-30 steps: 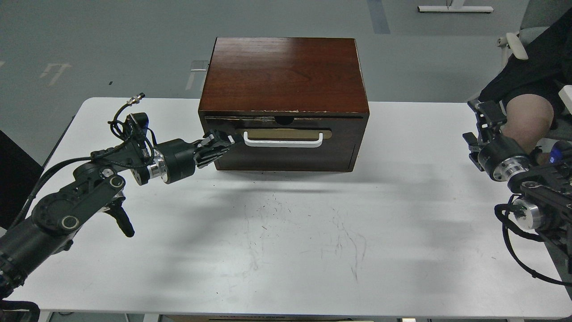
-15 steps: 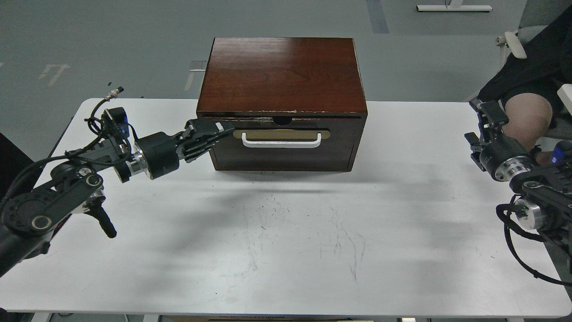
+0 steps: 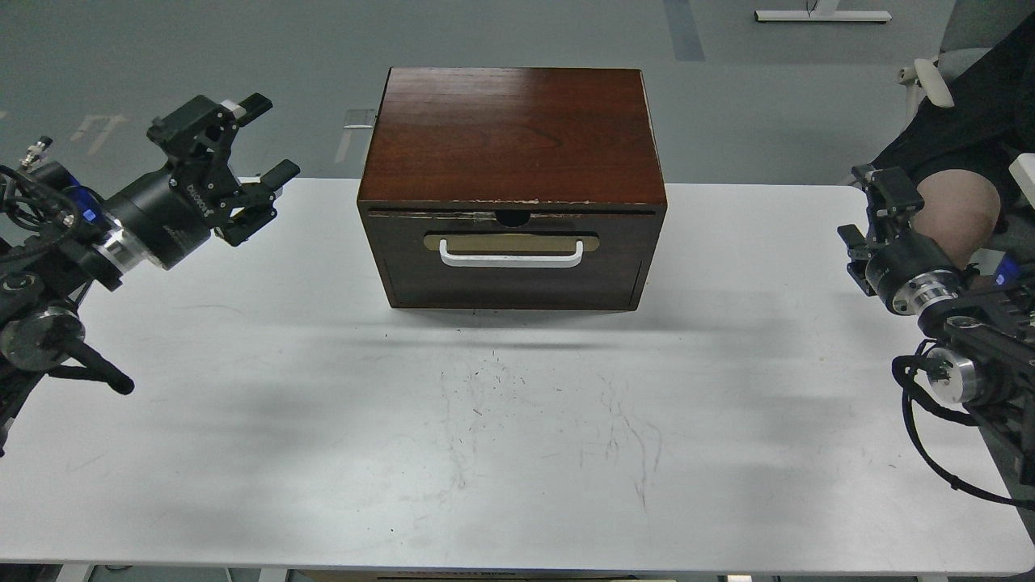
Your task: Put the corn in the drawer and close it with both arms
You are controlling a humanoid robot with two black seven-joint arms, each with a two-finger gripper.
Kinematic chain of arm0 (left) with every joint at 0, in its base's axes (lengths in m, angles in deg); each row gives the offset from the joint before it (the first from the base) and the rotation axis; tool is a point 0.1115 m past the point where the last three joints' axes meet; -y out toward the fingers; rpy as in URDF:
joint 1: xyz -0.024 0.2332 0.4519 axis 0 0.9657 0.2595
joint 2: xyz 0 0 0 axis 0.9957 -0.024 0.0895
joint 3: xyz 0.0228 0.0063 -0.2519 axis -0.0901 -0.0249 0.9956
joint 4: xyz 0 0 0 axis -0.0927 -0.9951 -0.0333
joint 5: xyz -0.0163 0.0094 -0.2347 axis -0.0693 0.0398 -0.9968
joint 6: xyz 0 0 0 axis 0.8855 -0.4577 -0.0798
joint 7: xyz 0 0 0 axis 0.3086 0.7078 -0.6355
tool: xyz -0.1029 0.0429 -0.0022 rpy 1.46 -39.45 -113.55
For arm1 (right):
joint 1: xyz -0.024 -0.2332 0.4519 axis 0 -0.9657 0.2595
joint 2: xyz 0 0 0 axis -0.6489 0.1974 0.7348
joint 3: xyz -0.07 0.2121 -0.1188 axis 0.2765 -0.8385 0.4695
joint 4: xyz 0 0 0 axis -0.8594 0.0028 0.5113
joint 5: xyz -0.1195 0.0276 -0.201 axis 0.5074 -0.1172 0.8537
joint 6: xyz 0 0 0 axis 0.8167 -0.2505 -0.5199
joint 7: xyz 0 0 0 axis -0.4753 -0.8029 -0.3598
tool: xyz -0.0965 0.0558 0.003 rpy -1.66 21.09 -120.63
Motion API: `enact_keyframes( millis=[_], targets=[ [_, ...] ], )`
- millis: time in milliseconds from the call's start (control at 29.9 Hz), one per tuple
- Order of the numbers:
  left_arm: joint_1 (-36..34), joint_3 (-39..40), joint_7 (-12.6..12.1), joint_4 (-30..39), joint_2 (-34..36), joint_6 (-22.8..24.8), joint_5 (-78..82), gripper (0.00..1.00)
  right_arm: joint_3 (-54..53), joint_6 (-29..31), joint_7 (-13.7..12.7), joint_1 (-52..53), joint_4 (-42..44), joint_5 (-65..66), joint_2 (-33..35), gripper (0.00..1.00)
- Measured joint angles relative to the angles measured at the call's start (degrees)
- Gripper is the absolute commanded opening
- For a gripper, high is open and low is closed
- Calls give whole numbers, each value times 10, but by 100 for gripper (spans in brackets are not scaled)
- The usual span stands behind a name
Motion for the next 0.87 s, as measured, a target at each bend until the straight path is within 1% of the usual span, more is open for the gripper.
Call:
enact_keyframes(
  millis=[100,267,434,635,869],
  targets=[
    [18,0,0,-14,0,0,-54,100,-18,8,0,-1,-3,-31,-6,100],
    [56,-1,-3,-27,-2,0,-109,100,-23,52,0,-1,-15,-105,-9,100],
    [72,-1,-7,-58,-8,0,-113,100,-23,102,0,-5,-20,-117,-14,100],
    [75,-3,-12,-67,-18,0,-108,100,-16,166,0,-11,-25,-116,-19,100],
    [75,-9,-12,-67,-27,0,-106,100,-13,175,0,-11,-31,-114,-24,100]
  ],
)
